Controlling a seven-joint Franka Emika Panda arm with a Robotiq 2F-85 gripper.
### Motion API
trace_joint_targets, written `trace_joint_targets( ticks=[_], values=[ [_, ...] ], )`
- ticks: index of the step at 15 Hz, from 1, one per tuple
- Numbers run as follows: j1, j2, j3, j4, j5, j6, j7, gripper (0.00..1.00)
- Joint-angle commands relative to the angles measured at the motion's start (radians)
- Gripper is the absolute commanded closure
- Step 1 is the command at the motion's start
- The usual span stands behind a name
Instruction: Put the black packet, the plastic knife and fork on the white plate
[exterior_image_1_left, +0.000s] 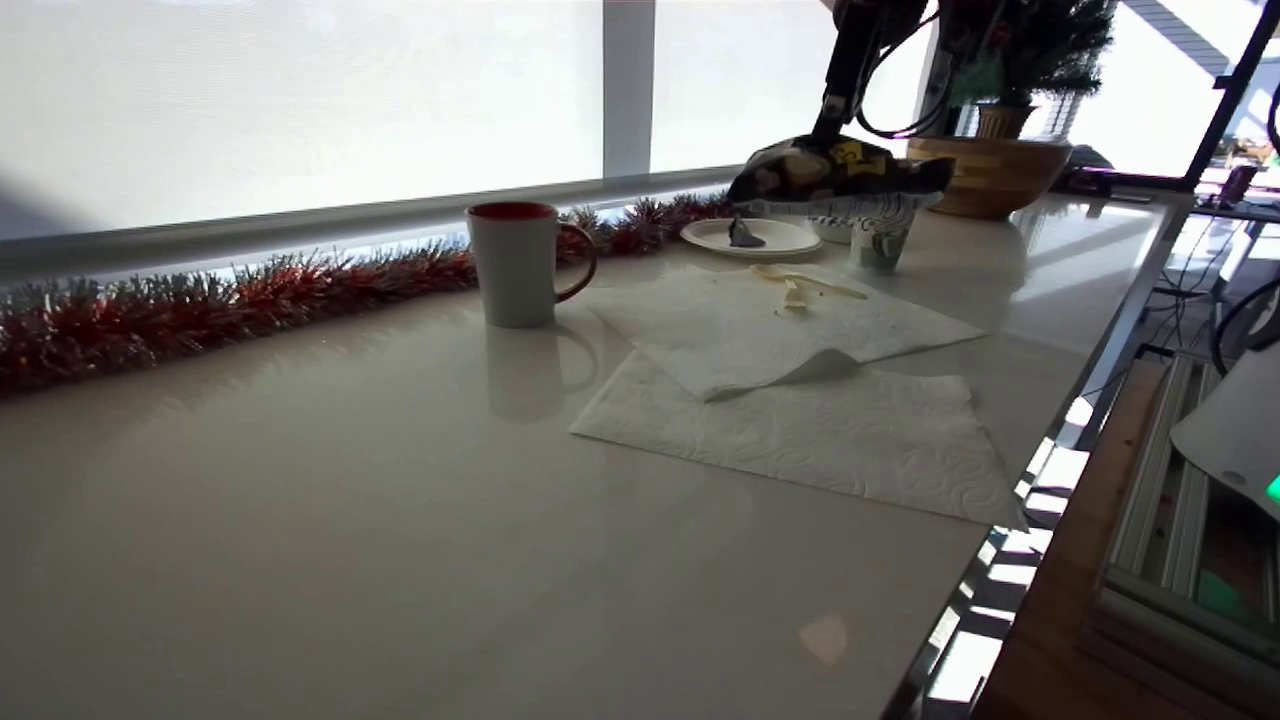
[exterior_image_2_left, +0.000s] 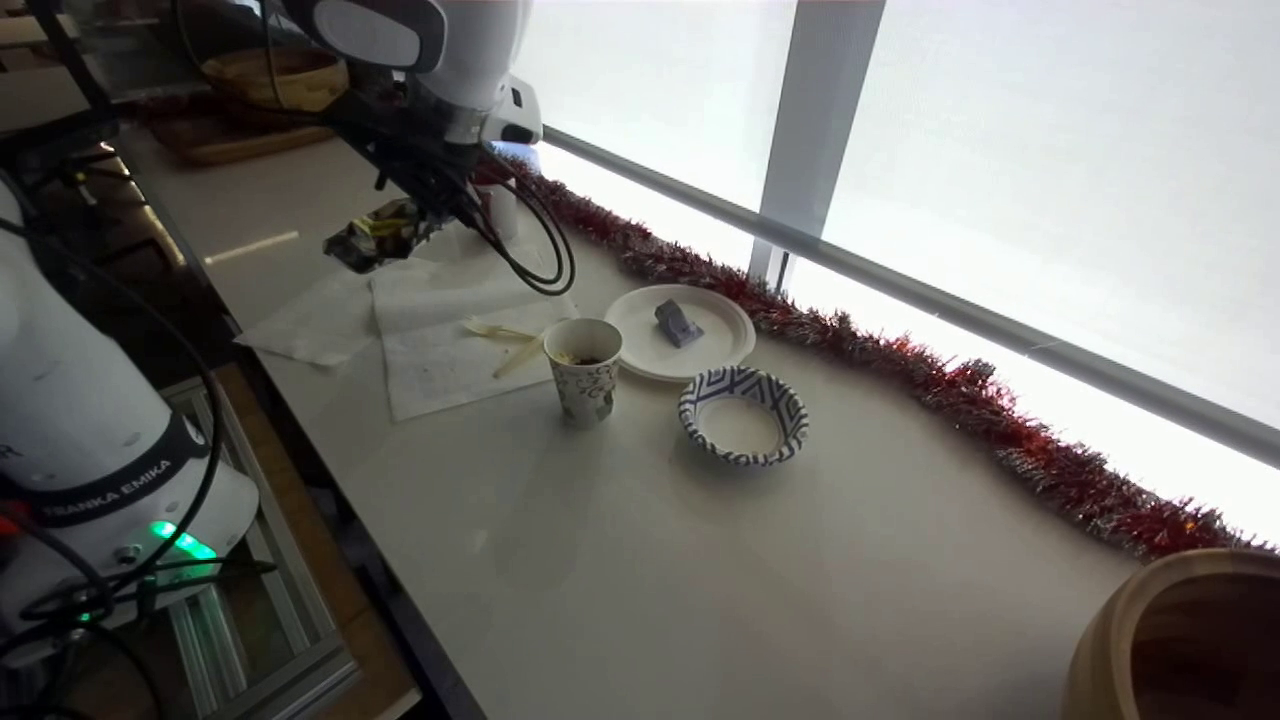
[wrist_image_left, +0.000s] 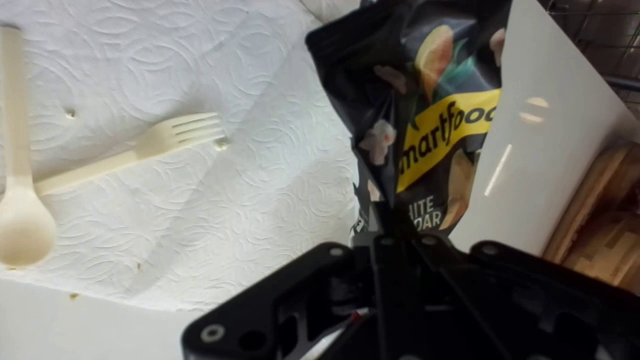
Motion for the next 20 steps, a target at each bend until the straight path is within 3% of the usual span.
trace_joint_targets(
  ticks=[1,4,12,16,20],
  values=[
    [0.009,-0.001,-0.003,0.001,-0.003,-0.001,0.003,0.99],
    [0.011,0.024,0.003,0.027,0.024,0.039,0.055,1.0],
    [-0.096,0.19,-0.146,0.251,0.111,0.044,0.197,1.0],
    [-0.156,0.317,-0.178,0.33,0.228,0.112,0.215,1.0],
    [-0.202,0.427,-0.16,0.388,0.368,0.225,0.26,1.0]
  ],
)
